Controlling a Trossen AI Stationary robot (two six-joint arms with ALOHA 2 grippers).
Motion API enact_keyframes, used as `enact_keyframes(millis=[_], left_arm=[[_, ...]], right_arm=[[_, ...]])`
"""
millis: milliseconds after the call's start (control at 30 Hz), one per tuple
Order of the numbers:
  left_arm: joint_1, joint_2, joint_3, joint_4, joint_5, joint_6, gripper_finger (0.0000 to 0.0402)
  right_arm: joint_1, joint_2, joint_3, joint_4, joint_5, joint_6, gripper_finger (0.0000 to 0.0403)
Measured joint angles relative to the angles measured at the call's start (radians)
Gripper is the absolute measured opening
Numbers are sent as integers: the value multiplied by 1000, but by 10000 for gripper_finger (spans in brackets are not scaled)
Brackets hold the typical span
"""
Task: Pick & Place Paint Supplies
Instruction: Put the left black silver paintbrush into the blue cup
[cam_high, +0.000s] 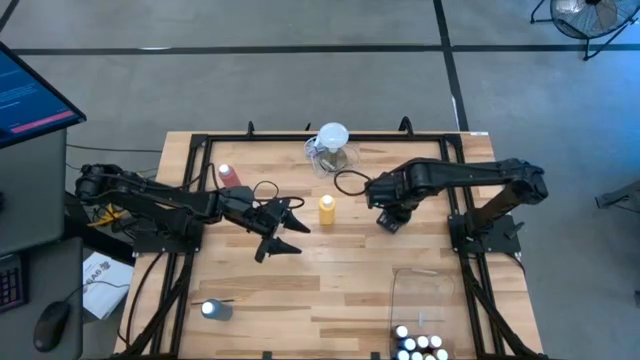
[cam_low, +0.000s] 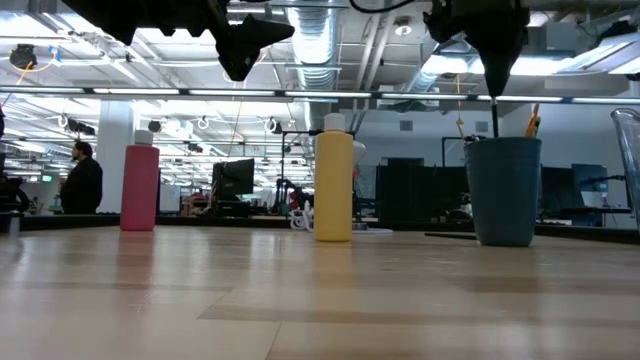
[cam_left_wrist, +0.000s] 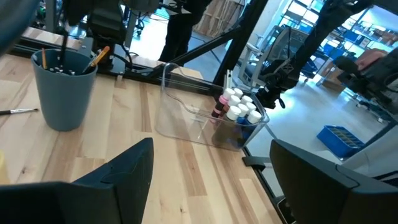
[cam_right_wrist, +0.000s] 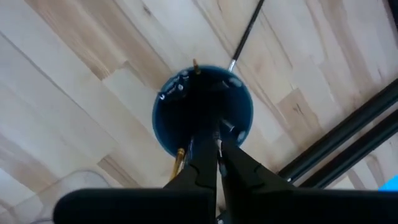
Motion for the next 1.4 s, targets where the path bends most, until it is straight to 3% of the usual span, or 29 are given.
enact_keyframes(millis=[233, 367, 667, 1000, 1100, 1267, 1400], left_arm=[[0, 0, 0, 1, -1, 0, 280], [0, 0, 0, 1, -5, 0, 280], [0, 0, 0, 2, -5, 0, 280], [0, 0, -1, 2, -4, 0, 280], [0, 0, -1, 2, -4, 0, 280], [0, 0, -1, 2, -4, 0, 280], [0, 0, -1, 2, -4, 0, 280]], right_arm=[[0, 0, -51, 31, -6, 2, 1], [5, 0, -52, 61, -6, -19, 22], [27, 0, -52, 62, -5, -20, 108], [26, 0, -52, 54, -6, -1, 253], [26, 0, -52, 34, -6, -1, 279], [26, 0, -52, 13, -5, -1, 279], [26, 0, -52, 12, -4, -1, 249]])
